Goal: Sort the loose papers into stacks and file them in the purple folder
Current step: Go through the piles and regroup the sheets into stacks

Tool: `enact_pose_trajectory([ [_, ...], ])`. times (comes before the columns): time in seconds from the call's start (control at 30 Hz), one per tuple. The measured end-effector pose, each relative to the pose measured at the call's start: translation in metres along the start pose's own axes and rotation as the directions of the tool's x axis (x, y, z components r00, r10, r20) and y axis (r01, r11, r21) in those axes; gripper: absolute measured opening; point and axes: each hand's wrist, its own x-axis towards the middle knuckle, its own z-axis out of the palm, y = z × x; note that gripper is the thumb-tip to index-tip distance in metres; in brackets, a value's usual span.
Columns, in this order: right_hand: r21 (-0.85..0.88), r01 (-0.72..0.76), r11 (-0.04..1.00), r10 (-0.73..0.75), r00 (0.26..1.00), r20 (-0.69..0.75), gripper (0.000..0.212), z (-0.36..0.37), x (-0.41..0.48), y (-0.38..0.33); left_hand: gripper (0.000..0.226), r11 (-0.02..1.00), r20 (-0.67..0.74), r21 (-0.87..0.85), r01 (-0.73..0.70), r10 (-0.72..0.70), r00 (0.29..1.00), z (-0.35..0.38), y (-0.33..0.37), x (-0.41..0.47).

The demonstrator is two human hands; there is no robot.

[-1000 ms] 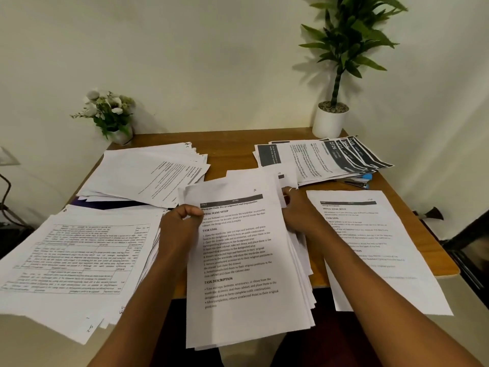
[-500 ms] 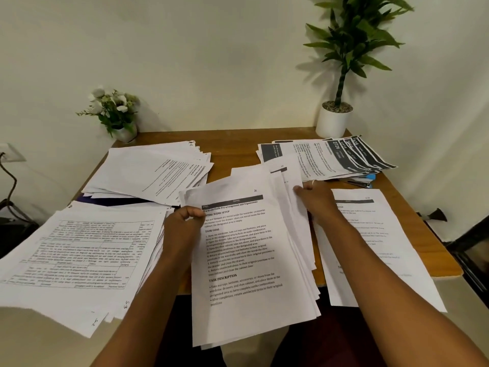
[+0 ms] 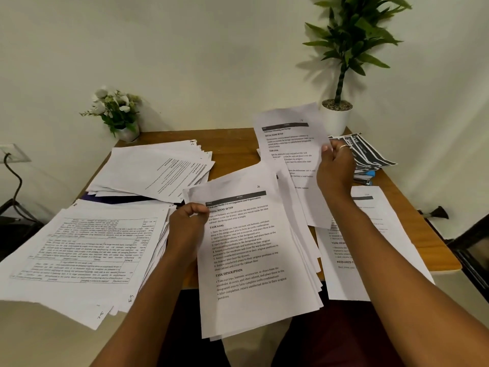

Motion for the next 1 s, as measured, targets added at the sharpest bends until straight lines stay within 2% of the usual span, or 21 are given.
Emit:
enact_pose_trajectory([
  [0.17,0.007,-0.013,1.000,0.012,1.000,0.013,0.027,0.002,-0.003,0.005,0.020,0.999,0.001,0.045,-0.001,0.001,1.000,0.003,-0.001,-0.003],
  [0.27,0.070,-0.018,0.997,0.018,1.000,-0.004,0.029,0.000,-0.004,0.006,0.025,0.998,0.023,0.063,-0.005,0.003,1.000,0.003,-0.002,0.000],
  [0.4,0.271,0.065,0.961,-0.021,0.986,-0.163,0.020,-0.010,-0.002,-0.015,0.028,0.997,0.046,0.081,-0.001,-0.003,0.999,0.002,-0.005,0.000],
  [0.5,0.329,0.163,0.930,-0.075,0.962,-0.264,0.014,-0.018,0.004,-0.036,0.019,0.994,0.042,0.099,-0.035,0.031,0.999,0.002,-0.003,-0.004],
  [0.63,0.400,0.217,0.891,-0.081,0.941,-0.329,0.007,-0.024,0.013,-0.055,0.021,0.994,0.044,0.103,-0.037,0.033,0.998,0.002,-0.006,-0.002],
  [0.8,0.418,0.127,0.900,-0.046,0.979,-0.198,0.009,-0.014,0.011,-0.057,0.025,0.999,0.053,0.049,-0.022,0.020,0.998,-0.001,-0.007,0.001],
  [0.9,0.395,-0.009,0.918,0.041,0.997,-0.072,0.007,-0.004,0.004,-0.045,0.034,0.997,0.092,-0.076,0.020,-0.012,0.996,-0.007,-0.006,0.002],
  [1.0,0.310,-0.197,0.930,0.157,0.976,0.149,0.007,0.007,-0.003,-0.023,0.035,0.975,0.144,-0.220,0.020,0.012,0.990,-0.014,-0.006,0.000],
])
